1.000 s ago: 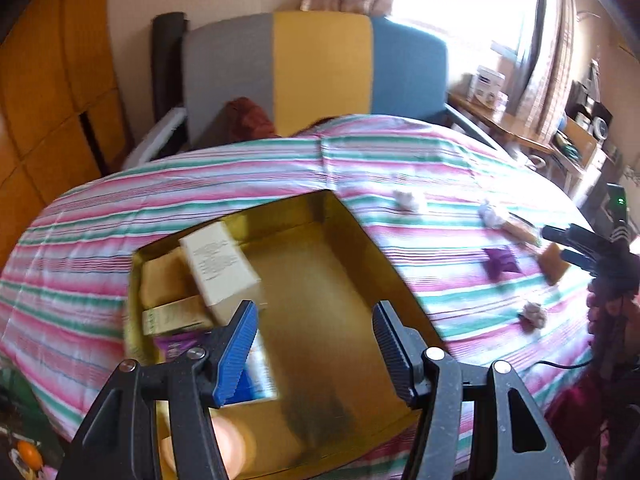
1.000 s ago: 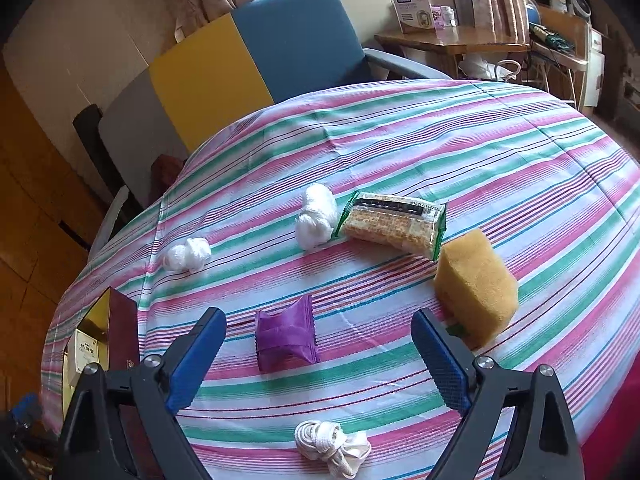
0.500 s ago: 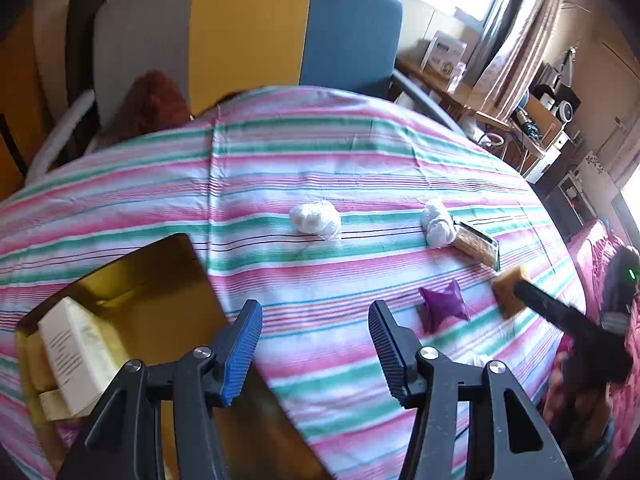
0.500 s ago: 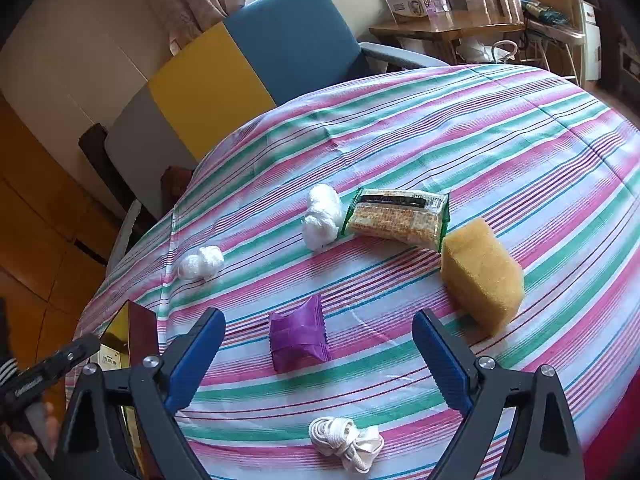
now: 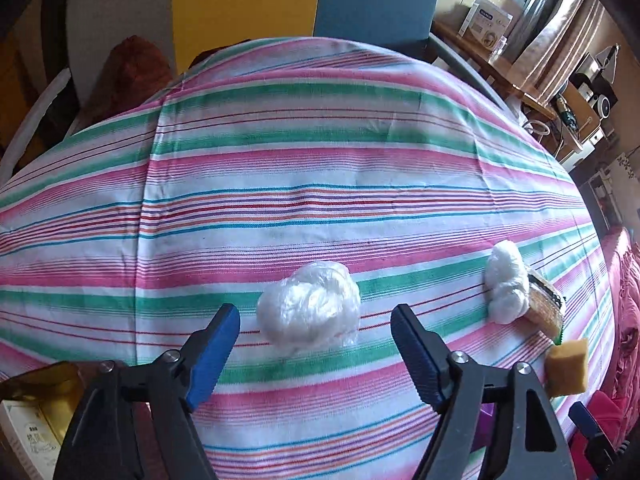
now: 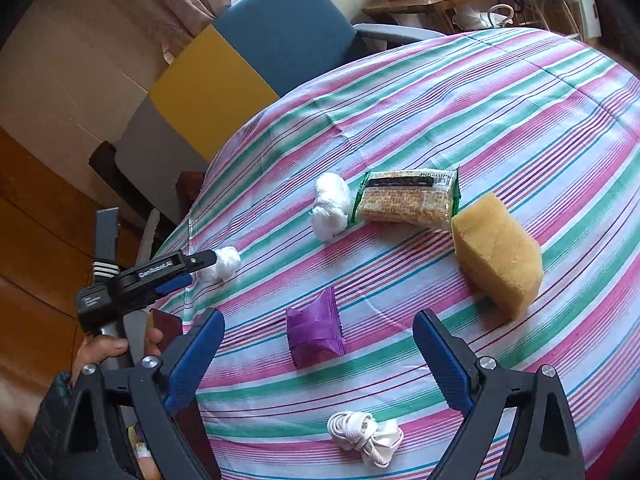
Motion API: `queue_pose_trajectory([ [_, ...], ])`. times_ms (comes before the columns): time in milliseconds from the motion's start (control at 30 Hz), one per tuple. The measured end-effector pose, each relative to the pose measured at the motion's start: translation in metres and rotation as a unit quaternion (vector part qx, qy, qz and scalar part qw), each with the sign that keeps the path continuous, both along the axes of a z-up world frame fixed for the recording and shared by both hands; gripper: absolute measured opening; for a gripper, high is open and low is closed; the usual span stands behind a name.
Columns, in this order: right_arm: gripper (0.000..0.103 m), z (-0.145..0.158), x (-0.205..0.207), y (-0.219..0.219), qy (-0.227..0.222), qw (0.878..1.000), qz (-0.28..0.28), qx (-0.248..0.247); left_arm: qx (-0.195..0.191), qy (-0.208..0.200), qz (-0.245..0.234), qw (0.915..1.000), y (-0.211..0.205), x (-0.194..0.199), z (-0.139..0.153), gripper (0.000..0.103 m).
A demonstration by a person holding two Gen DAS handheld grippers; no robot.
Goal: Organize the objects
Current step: 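Move the left gripper to the white plastic-wrapped ball and grasp it, then grasp the yellow sponge with the right gripper while the left lifts the plastic ball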
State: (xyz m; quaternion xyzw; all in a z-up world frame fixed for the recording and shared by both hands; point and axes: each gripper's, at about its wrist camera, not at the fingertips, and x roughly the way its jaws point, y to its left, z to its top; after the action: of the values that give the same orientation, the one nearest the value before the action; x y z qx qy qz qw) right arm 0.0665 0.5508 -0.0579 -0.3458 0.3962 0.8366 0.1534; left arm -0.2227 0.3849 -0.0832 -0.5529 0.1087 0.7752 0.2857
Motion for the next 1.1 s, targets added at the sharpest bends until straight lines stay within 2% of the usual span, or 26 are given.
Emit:
queue_pose_trajectory([
  [33, 0.096, 0.000, 0.001, 0.001, 0.002, 1.000, -0.003, -0.004, -0.001, -0.007, 0.003, 1.0000, 0.002, -0.004, -0.006, 0.077],
  [67, 0.096, -0.001, 0.002, 0.003, 0.003, 1.000, -0.006, -0.007, 0.001, -0.016, 0.009, 0.9998, 0.003, -0.007, -0.012, 0.071],
  [133, 0.096, -0.001, 0.003, 0.005, 0.004, 1.000, -0.015, -0.010, -0.005, -0.024, 0.016, 0.9996, 0.004, -0.010, -0.020, 0.051],
  [333, 0.096, 0.000, 0.017, 0.022, 0.013, 0.998, -0.064, -0.021, 0.019, -0.016, 0.006, 0.9997, -0.009, 0.010, -0.011, 0.037],
  [433, 0.096, 0.001, 0.032, 0.039, 0.026, 0.993, -0.111, -0.034, 0.037, -0.014, -0.010, 0.9992, -0.020, 0.033, 0.002, 0.037],
  [600, 0.096, -0.002, 0.060, 0.065, 0.042, 0.979, -0.185, -0.068, 0.058, 0.020, -0.062, 0.9962, -0.038, 0.086, 0.036, 0.036],
  [800, 0.096, 0.000, 0.067, 0.070, 0.031, 0.976, -0.210, -0.058, 0.097, 0.033, -0.097, 0.9899, -0.064, 0.133, 0.074, 0.036],
  [933, 0.096, -0.004, 0.059, 0.068, 0.015, 0.978, -0.197, -0.058, 0.113, 0.037, -0.107, 0.9872, -0.083, 0.159, 0.083, 0.036],
  [1100, 0.096, 0.002, 0.063, 0.065, 0.002, 0.978, -0.208, -0.024, 0.133, 0.045, -0.103, 0.9847, -0.119, 0.185, 0.094, 0.036],
])
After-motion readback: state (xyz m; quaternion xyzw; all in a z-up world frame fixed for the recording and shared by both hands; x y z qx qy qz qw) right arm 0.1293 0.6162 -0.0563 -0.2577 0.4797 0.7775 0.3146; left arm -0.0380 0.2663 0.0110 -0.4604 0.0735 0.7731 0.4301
